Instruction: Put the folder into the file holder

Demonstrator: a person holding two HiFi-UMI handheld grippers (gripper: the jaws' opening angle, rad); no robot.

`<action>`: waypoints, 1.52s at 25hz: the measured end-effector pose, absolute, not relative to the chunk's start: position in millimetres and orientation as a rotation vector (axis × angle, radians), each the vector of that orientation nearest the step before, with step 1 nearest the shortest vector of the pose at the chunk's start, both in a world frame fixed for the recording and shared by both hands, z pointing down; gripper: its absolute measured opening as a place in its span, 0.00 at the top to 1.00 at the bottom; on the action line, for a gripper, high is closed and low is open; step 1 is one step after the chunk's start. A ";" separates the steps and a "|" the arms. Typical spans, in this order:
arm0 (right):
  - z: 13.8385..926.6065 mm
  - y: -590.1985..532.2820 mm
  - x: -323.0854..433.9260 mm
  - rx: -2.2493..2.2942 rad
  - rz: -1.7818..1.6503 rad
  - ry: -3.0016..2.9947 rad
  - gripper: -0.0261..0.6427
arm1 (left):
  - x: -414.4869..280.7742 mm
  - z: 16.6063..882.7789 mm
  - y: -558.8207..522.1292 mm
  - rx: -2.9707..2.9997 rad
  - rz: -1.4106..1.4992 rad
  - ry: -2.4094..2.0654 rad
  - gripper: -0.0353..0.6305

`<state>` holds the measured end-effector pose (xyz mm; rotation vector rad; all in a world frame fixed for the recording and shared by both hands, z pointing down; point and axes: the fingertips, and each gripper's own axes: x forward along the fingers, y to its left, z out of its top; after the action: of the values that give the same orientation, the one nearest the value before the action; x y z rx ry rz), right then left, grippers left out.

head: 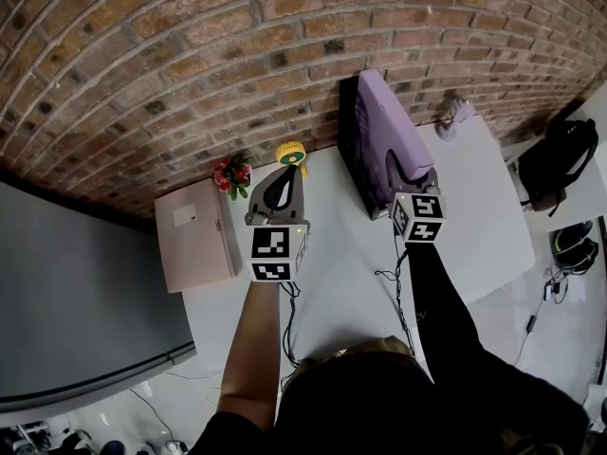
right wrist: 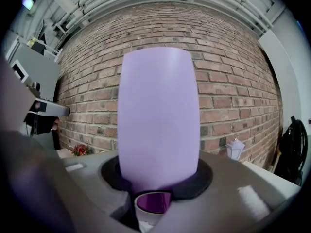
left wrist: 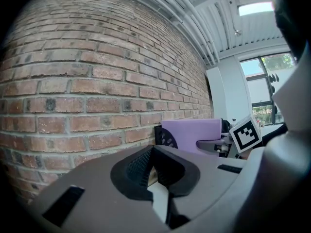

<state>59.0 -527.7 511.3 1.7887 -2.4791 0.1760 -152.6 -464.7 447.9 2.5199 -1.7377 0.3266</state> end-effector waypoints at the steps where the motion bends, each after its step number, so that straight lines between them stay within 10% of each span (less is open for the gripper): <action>1: 511.3 -527.7 58.9 1.788 0.178 -2.480 0.75 | -152.8 448.0 -464.4 2.519 0.327 -1.739 0.93; 16: 513.0 -530.2 59.6 1.768 0.217 -2.483 0.55 | -151.3 448.4 -462.3 2.515 0.333 -1.735 0.93; 38: 484.6 -490.9 56.8 1.787 0.173 -2.525 0.55 | -141.7 436.2 -431.7 2.546 0.292 -1.707 0.93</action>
<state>56.8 -490.9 484.6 1.7870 -2.5249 0.1731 -141.7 -431.7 436.2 2.5462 -1.7068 0.2917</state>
